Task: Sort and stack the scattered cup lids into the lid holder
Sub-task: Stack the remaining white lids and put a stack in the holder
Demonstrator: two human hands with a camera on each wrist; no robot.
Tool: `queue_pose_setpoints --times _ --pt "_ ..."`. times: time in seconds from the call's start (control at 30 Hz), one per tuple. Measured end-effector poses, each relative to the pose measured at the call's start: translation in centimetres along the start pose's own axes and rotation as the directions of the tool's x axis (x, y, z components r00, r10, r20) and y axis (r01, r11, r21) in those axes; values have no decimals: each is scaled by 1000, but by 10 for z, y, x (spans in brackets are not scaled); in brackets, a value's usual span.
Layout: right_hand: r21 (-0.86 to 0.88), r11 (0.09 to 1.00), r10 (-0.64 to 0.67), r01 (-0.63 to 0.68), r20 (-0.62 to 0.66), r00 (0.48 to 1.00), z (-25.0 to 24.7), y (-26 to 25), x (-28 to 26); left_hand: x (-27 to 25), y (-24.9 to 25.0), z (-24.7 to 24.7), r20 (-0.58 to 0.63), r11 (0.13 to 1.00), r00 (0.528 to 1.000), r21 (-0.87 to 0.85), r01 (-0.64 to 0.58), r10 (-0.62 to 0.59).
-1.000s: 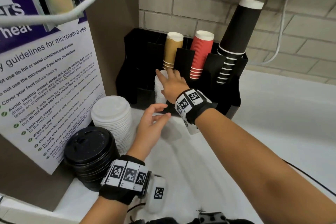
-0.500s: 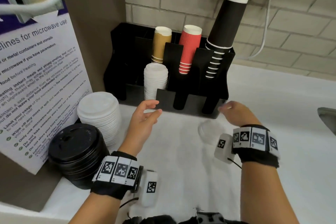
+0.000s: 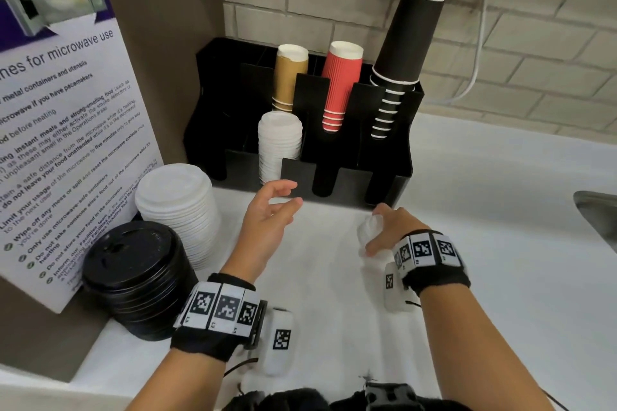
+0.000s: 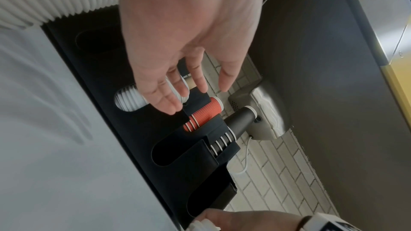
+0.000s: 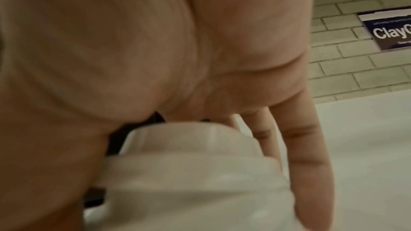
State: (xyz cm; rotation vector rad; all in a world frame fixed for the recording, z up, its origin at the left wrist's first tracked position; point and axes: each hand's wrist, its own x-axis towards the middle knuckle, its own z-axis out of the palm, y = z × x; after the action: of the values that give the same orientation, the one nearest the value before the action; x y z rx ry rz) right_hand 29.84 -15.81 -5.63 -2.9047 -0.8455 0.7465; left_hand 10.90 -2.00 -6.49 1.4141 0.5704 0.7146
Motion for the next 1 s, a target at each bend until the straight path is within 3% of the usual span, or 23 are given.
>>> queue_pose_setpoints --times 0.1,0.17,0.27,0.37,0.53,0.73,1.0 --pt "125 991 -48 51 -26 999 -9 4 -5 -1 0 -1 21 1000 1000 25 -7 6" --pt "294 942 -156 164 -49 986 -19 2 -11 -2 0 -1 104 997 995 82 -8 -1" --pt "495 807 -338 324 -64 939 -30 -14 -29 -5 1 4 285 991 958 136 2 -41" --pt "635 643 -489 429 -91 867 -30 -34 -43 -8 0 11 369 999 929 50 18 -36" --pt "752 480 -582 451 -112 806 -25 -48 -53 -8 0 11 340 996 937 -68 -58 78" --pt "775 429 -626 464 -115 771 -27 -45 -57 -10 1 3 320 993 942 -93 -78 104" --pt "805 385 -604 452 -151 782 -24 -45 -62 -11 0 5 272 993 958 -102 -61 87"
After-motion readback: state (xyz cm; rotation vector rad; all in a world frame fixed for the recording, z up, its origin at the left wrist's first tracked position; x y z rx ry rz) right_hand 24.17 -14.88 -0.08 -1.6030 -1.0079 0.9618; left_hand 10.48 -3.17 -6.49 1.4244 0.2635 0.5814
